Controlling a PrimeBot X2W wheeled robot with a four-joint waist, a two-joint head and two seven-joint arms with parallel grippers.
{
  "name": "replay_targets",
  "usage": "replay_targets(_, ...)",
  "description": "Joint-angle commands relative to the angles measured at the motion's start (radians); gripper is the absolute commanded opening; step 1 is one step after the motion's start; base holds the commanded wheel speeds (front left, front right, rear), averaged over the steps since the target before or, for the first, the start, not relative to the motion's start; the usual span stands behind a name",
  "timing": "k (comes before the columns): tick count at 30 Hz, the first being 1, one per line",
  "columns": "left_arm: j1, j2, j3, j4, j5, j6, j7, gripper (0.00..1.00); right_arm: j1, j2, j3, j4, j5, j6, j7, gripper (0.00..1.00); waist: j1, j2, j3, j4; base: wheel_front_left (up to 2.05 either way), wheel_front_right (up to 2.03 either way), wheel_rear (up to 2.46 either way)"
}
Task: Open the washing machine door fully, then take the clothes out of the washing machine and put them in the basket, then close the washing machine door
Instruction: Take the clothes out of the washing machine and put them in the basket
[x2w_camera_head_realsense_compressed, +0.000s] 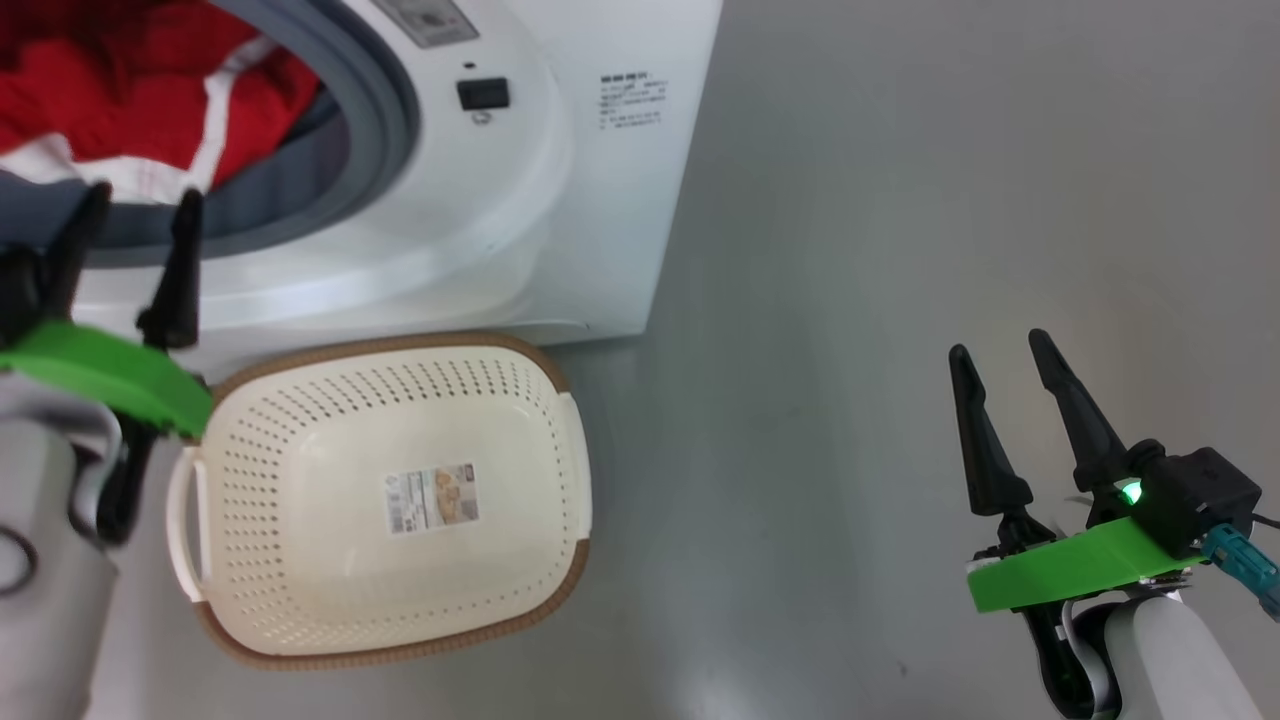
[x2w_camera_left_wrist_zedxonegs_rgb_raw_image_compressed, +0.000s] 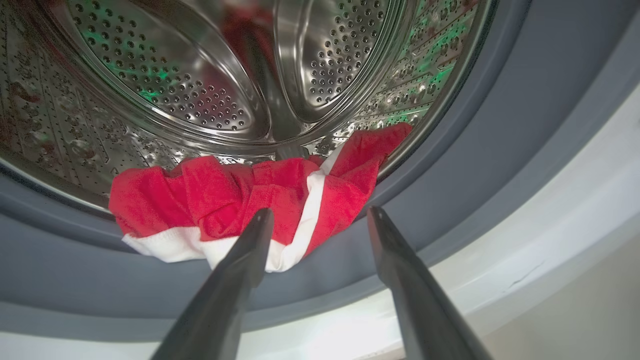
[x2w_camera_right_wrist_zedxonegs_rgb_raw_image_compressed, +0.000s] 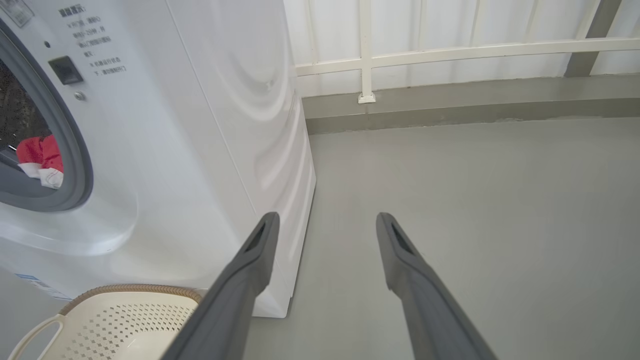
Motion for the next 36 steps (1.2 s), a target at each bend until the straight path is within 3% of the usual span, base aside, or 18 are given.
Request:
replay_targets(1,-0.062,0.060,0.007,0.008,-0.030,0.001,-0.005,1.00,-0.015,-0.007,0.023,-0.028,0.004,0.007,-0.006,1.00,0.0000,0.0000,0.049,-0.026,0.00,0.00,0.00)
replay_targets(15,-0.296,0.135,-0.223,0.167,-0.195,0.001,-0.005,1.00,-0.050,-0.007,0.052,-0.049,0.012,0.007,-0.006,1.00,0.0000,0.0000,0.133,-0.066,0.00,0.00,0.00)
replay_targets(30,-0.371,0.198,-0.358,0.235,-0.259,0.001,-0.005,1.00,-0.048,-0.007,0.079,-0.061,0.017,0.007,-0.006,1.00,0.0000,0.0000,0.165,-0.109,0.00,0.00,0.00)
replay_targets(31,-0.374,0.199,-0.362,0.238,-0.266,0.001,-0.005,0.49,-0.048,-0.007,0.079,-0.062,0.017,0.007,-0.006,1.00,0.0000,0.0000,0.166,-0.109,0.00,0.00,0.00)
replay_targets(33,-0.378,0.201,-0.371,0.240,-0.273,0.001,-0.005,0.05,-0.048,-0.007,0.078,-0.064,0.017,0.007,-0.006,1.00,0.0000,0.0000,0.166,-0.109,0.00,0.00,0.00)
replay_targets(34,-0.379,0.202,-0.372,0.239,-0.276,0.001,-0.005,0.00,-0.049,-0.007,0.077,-0.065,0.016,0.007,-0.006,1.00,0.0000,0.0000,0.165,-0.108,0.00,0.00,0.00)
replay_targets(36,-0.379,0.202,-0.362,0.229,-0.283,0.001,-0.005,0.00,-0.049,-0.007,0.075,-0.065,0.016,0.007,-0.006,1.00,0.0000,0.0000,0.161,-0.105,0.00,0.00,0.00)
